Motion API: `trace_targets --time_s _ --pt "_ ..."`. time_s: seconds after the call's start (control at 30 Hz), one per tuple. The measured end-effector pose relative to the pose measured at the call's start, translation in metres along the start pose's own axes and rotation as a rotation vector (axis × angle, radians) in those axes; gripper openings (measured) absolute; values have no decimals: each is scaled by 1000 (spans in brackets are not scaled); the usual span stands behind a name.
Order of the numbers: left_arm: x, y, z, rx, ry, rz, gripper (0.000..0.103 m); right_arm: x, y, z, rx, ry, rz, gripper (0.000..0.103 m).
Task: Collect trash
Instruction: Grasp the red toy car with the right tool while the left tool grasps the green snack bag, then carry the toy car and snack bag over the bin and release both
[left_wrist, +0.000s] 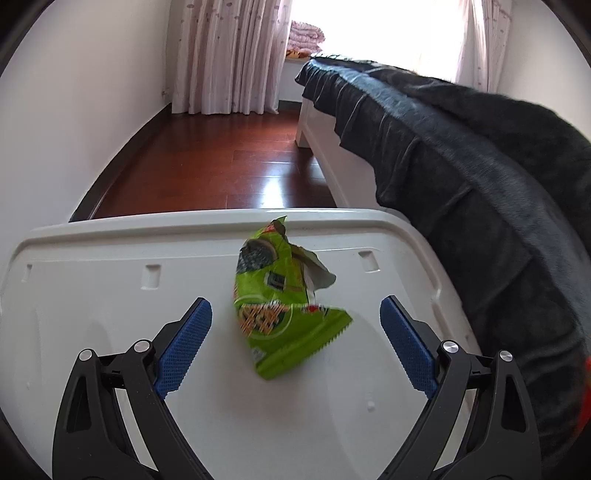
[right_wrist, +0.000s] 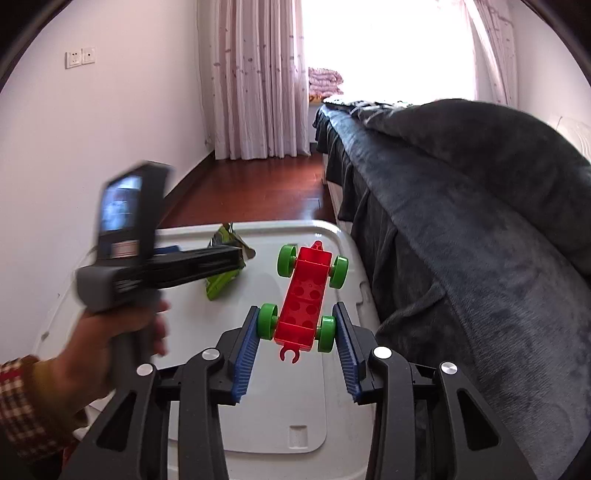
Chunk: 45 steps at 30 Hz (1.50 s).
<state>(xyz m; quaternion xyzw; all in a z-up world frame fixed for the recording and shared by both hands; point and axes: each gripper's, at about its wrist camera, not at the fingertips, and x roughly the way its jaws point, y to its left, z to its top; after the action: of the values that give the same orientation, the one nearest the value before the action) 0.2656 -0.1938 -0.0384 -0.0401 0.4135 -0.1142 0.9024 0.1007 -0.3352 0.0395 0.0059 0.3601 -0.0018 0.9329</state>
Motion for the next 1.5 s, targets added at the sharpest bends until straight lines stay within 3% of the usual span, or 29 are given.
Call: trace_targets --time_s 0.37,0.53,0.67,1.1,1.5 --pt "58 -4 2 7 49 88 90 -9 1 4 6 -30 32 39" --pt "60 -6 -3 33 46 114 72 -10 3 4 4 -30 35 39" --pt "53 -3 -9 35 39 127 68 -11 4 3 4 -28 35 39" --pt "-8 16 -43 45 -5 151 67 -18 11 1 3 -43 39 39" --pt "-110 65 -89 6 -33 199 67 -51 47 -14 -18 -62 91 39"
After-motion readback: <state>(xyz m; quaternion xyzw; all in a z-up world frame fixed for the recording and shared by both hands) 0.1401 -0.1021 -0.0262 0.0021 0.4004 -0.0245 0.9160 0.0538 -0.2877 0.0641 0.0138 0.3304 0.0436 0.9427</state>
